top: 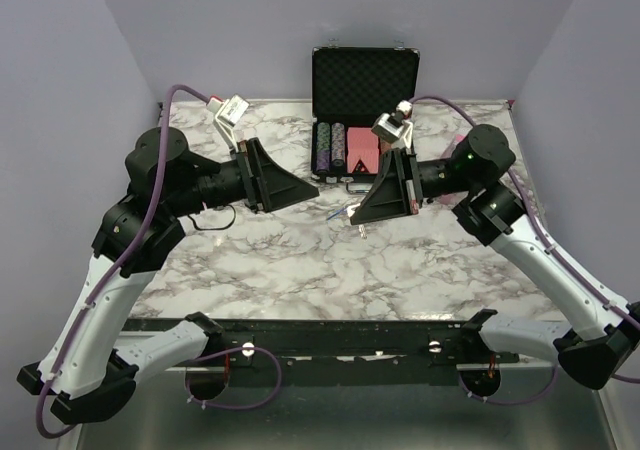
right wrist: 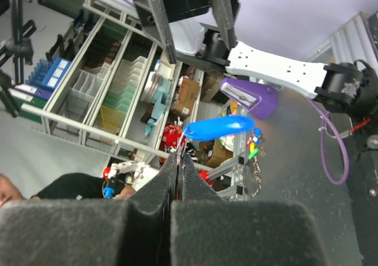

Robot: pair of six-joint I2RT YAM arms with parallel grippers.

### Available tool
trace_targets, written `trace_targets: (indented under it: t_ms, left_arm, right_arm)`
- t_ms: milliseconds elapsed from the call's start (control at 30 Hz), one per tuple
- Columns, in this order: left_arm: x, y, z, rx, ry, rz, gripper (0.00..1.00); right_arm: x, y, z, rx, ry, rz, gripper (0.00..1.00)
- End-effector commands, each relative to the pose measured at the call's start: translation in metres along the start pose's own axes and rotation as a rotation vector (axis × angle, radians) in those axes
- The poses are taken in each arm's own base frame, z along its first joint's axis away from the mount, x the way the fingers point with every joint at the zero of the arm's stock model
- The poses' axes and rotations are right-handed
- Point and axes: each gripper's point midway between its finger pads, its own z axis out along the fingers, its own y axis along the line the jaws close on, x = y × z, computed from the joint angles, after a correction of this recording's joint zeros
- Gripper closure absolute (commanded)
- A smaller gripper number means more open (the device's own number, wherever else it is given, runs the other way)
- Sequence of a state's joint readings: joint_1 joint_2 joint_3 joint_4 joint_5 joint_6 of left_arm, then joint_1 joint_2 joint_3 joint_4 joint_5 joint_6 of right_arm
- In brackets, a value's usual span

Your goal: Remove the keys from the keyring

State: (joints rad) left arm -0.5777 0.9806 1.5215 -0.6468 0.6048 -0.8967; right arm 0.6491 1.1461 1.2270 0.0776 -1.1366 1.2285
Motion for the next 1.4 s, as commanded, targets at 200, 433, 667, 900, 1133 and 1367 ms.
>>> trace_targets:
  t_ms: [200, 433, 667, 900, 1133, 1367]
  left_arm:
    - [-0.004, -0.062, -0.011, 0.31, 0.03, 0.237, 0.48]
    - [-0.002, -0.073, -0.01, 0.384, 0.075, 0.272, 0.43]
    - [-0.006, -0.065, -0.002, 0.342, 0.093, 0.265, 0.42]
    - [-0.012, -0.044, 0.007, 0.223, 0.068, 0.223, 0.43]
    - [-0.024, -0.023, -0.005, 0.056, -0.015, 0.177, 0.44]
    - [-0.028, -0.019, -0.017, 0.016, -0.07, 0.224, 0.44]
  right_arm:
    - [0.009, 0.055, -0.007, -0.17, 0.043, -0.162, 0.99]
    - [0.006, 0.053, -0.005, -0.175, 0.04, -0.177, 0.99]
    - [0.0, 0.035, 0.0, -0.149, 0.032, -0.166, 0.99]
    - [-0.008, 0.023, 0.006, -0.156, 0.036, -0.148, 0.99]
    - [-0.005, 0.032, 0.003, -0.293, 0.082, -0.122, 0.99]
    - [-0.01, 0.04, 0.002, -0.379, 0.088, -0.112, 0.99]
